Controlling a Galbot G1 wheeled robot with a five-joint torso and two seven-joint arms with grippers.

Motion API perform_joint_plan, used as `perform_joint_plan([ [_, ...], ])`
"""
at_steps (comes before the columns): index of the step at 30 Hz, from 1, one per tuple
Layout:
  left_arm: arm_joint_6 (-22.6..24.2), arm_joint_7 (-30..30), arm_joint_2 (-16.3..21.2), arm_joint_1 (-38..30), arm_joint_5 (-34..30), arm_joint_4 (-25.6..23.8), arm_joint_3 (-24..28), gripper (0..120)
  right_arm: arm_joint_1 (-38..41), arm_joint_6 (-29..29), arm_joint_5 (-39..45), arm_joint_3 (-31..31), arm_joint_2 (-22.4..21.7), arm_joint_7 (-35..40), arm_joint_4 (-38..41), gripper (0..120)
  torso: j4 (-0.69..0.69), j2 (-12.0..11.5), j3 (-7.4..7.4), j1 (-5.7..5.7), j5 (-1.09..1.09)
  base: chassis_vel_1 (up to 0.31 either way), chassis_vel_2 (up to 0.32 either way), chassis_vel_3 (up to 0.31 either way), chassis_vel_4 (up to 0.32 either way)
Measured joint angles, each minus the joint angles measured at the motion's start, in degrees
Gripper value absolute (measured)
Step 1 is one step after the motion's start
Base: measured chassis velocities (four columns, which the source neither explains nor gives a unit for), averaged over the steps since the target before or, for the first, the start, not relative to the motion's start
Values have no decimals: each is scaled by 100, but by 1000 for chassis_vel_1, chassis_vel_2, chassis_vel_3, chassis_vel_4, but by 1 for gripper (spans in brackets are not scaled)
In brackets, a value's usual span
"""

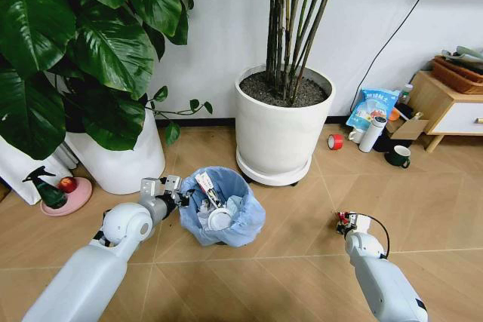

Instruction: Pick up the trash bin and place the garbage on the floor into it.

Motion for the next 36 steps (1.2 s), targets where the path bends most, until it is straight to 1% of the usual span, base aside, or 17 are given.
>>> perform_joint_plan([
  [3, -6, -25, 11, 22, -19, -12, -5, 0, -42, -3, 23, 85, 52, 100, 174, 10, 0, 0, 0, 0, 0, 0, 0, 0, 0],
  [5, -10, -30, 24, 30, -26, -28, -12, 0, -93, -13, 66, 104, 53, 141, 361, 10, 0, 0, 0, 0, 1, 0, 0, 0, 0],
  [8, -18, -53, 58, 86, -33, -90, -59, 0, -274, -8, 109, 109, -20, 236, 1169, 10, -2, -1, 0, 0, -1, 0, 0, 0, 0],
  [9, -18, -53, 58, 86, -33, -90, -59, 0, -274, -8, 109, 109, -20, 236, 1169, 10, -2, -1, 0, 0, -1, 0, 0, 0, 0],
  [11, -24, -59, 68, 152, -32, -135, -103, 0, -359, 32, 130, 45, -124, 276, 1891, 10, 0, -1, 0, 0, -2, 0, 0, 0, 0],
  [12, -24, -59, 68, 152, -32, -135, -103, 0, -359, 32, 130, 45, -124, 276, 1891, 10, 0, -1, 0, 0, -2, 0, 0, 0, 0],
  [14, -34, -59, 79, 193, -18, -148, -126, 0, -452, -88, 431, -132, -274, 392, 2766, 10, 1, -1, 0, 0, -2, 0, 0, 0, 0],
  [16, -39, -59, 80, 197, -8, -148, -128, 0, -485, -175, 661, -303, -401, 438, 3317, 10, 0, -1, 0, 0, 0, 0, 0, 0, 0],
  [18, -39, -59, 76, 197, -5, -148, -127, 0, -486, -194, 763, -385, -450, 450, 3513, 10, 0, -1, 0, 0, -2, 0, 0, 0, 0],
  [20, -41, -68, 31, 194, 0, -152, -102, 0, -426, -272, 1408, -892, -741, 580, 4509, 10, 0, -1, 0, 0, -2, 0, 0, 0, 0],
  [21, -41, -68, 31, 194, 0, -152, -102, 0, -426, -272, 1408, -892, -741, 580, 4509, 10, 0, -1, 0, 0, -2, 0, 0, 0, 0],
  [24, -41, -86, 2, 193, 0, -179, -78, 0, -219, -287, 1923, -1524, -1041, 635, 5304, 10, 0, -1, 0, 0, 0, 0, 0, 0, 0],
  [27, -41, -92, 1, 192, -1, -192, -67, 0, -77, -299, 2136, -1870, -1179, 630, 5604, 10, 0, -1, 0, 0, -1, 0, 0, 0, 0],
  [29, -39, -92, 1, 178, -10, -197, -55, 0, 91, -309, 2346, -2289, -1285, 608, 5859, 10, 0, -1, 0, 0, -2, 0, 0, 0, 0],
  [30, -39, -92, 1, 178, -10, -197, -55, 0, 91, -309, 2346, -2289, -1285, 608, 5859, 10, 0, -1, 0, 0, -2, 0, 0, 0, 0],
  [34, -37, -89, -14, 105, -14, -154, -7, 0, 349, -354, 2645, -3129, -1372, 596, 6171, 10, 0, -1, 0, 0, 0, 0, 0, 0, 0],
  [36, -37, -88, -20, 88, -13, -139, 3, 0, 378, -354, 2680, -3272, -1380, 596, 6217, 10, 1, -1, 0, 0, -1, 0, 0, 0, 0],
])
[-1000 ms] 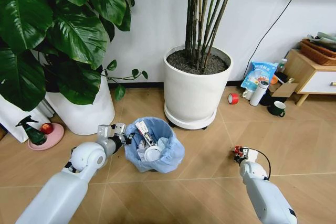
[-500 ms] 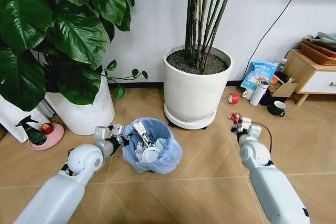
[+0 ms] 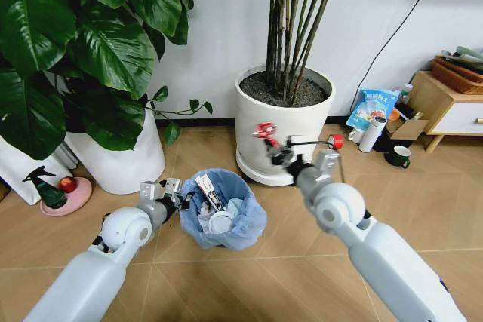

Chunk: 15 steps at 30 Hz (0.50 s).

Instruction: Pick up the trash bin and place the garbage on the floor into it.

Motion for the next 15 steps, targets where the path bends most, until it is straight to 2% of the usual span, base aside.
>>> perform_joint_plan([
  [2, 2, 3, -17, -51, -5, 42, 22, 0, 40, 9, 131, -371, -39, -29, 129, 10, -1, 0, 0, 0, -1, 0, 0, 0, 0],
  [8, 8, 3, -48, -118, -21, 104, 40, 0, 58, -8, 153, -833, -57, -7, 203, 10, -1, 0, 0, 0, 0, 0, 0, 0, 0],
  [11, 12, 2, -57, -139, -27, 125, 42, 0, 28, -30, 121, -944, -64, 33, 203, 16, -1, 0, 0, 0, 0, 0, 0, 0, 0],
  [14, 19, 1, -78, -178, -40, 160, 44, 0, -11, -42, 52, -990, -42, 59, 108, 32, -1, 0, 0, 0, 0, 0, 0, 0, 0],
  [15, 19, 1, -78, -178, -40, 160, 44, 0, -11, -42, 52, -990, -42, 59, 108, 32, -1, 0, 0, 0, 0, 0, 0, 0, 0],
])
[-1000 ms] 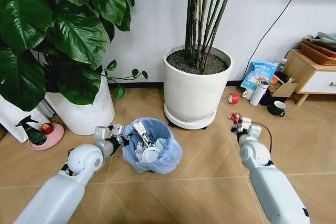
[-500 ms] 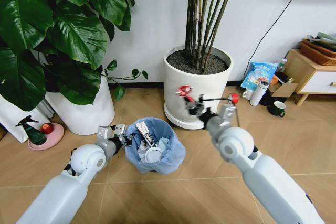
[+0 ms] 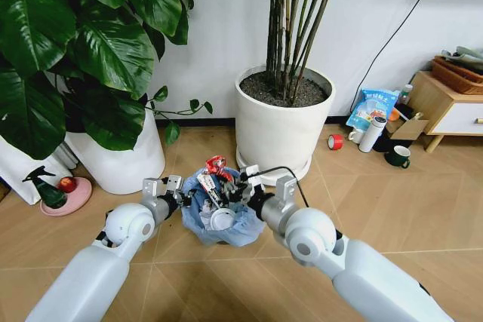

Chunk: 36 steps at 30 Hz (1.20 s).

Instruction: Pick up the trash bin and place the garbage on the floor into it.

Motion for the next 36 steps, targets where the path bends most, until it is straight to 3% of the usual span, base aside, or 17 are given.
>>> perform_joint_plan([
  [4, 2, 0, -9, -19, -4, 18, 4, 0, 23, -11, -12, -2, 41, 1, -46, 44, 0, 0, 0, 0, 0, 0, 0, 0, 0],
  [7, 3, 0, -15, -24, -4, 32, 5, 0, 49, -12, -50, 15, 92, 2, -107, 61, 1, 0, 0, 0, 0, 0, 0, 0, 0],
  [10, 3, -1, -16, -24, -4, 34, 5, 0, 51, -10, -60, 59, 106, 2, -126, 67, 1, 0, 0, 0, 0, 0, 0, 0, 0],
  [11, 3, -2, -16, -24, -4, 34, 4, 0, 51, 14, -74, 130, 116, 4, -148, 76, 0, 0, 0, 0, 0, 0, 0, 0, 0],
  [12, 3, -2, -16, -24, -4, 34, 4, 0, 51, 14, -74, 130, 116, 4, -148, 76, 0, 0, 0, 0, 0, 0, 0, 0, 0],
  [19, 4, -3, -1, 49, 1, -14, -71, 0, -166, 214, -669, 760, 68, 66, -336, 99, 1, 0, 0, 0, 0, 0, 0, 0, 0],
  [28, 2, -2, -5, 173, 27, -105, -192, 0, -646, 195, -1363, 1516, -6, 0, -352, 100, -1, 0, 0, 0, 1, 0, 0, 0, 0],
  [36, -8, -2, 44, 277, 40, -194, -293, 0, -1308, 176, -1894, 2211, 185, -28, -203, 100, 1, 0, 0, 0, 1, 5, -2, -7, 3],
])
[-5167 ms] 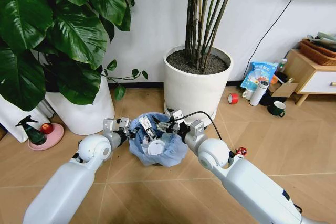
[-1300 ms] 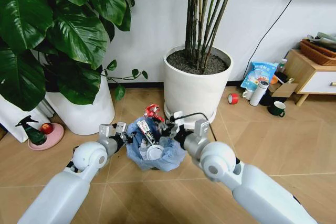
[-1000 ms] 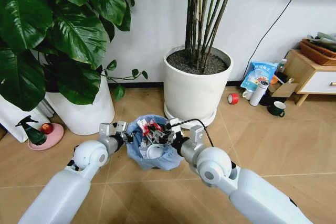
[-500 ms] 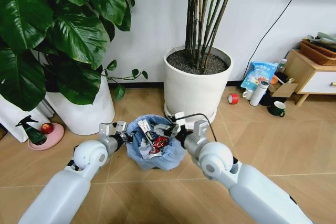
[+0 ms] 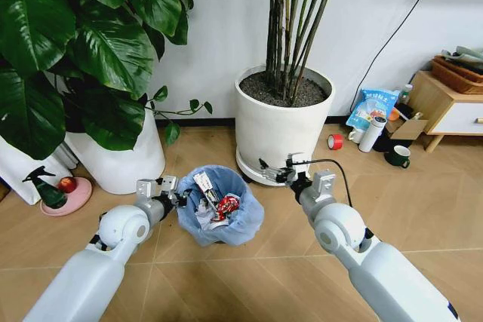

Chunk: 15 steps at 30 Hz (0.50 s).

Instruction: Pick up the trash bin and place the garbage on the floor into it.

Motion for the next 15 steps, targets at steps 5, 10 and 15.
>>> perform_joint_plan([
  [5, -5, -2, 18, 20, 0, -24, -2, 0, -409, 14, -176, 353, 87, -43, 158, 100, 0, 0, 0, 0, -1, 82, -70, -84, 67],
  [10, -7, -5, 41, 70, 3, -82, 0, 0, -865, 91, -364, 723, 215, -105, 308, 100, 0, 0, 0, 1, -2, 146, -159, -179, 173],
  [15, -10, -8, 51, 136, 16, -148, -23, 0, -1201, 145, -471, 979, 284, -145, 405, 100, 0, 1, 0, 0, -3, 230, -230, -229, 232],
])
